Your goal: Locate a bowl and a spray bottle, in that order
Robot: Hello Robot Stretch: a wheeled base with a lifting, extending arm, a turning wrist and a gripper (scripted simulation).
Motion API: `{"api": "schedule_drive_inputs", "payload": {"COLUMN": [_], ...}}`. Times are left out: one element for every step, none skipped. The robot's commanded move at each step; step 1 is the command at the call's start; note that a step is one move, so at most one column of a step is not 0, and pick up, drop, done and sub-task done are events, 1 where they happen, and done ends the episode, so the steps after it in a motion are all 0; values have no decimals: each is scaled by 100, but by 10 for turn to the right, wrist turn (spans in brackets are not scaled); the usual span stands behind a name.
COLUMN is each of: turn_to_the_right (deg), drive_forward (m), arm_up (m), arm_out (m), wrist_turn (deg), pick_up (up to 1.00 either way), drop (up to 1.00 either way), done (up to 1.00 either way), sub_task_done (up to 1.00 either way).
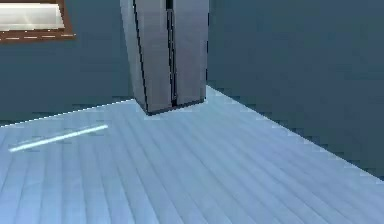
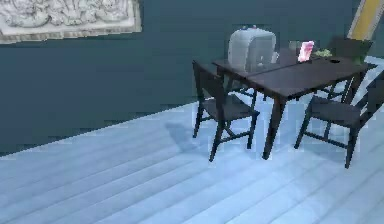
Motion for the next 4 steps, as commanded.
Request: {"api": "schedule_drive_inputs", "payload": {"turn_to_the_right": [450, 450, 450, 210], "drive_forward": [0, 0, 0, 0], "arm_up": [0, 0, 0, 0], "arm_out": [0, 0, 0, 0], "wrist_turn": [0, 0, 0, 0], "pick_up": [0, 0, 0, 0], "drop": [0, 0, 0, 0], "done": [0, 0, 0, 0], "sub_task_done": [0, 0, 0, 0]}}
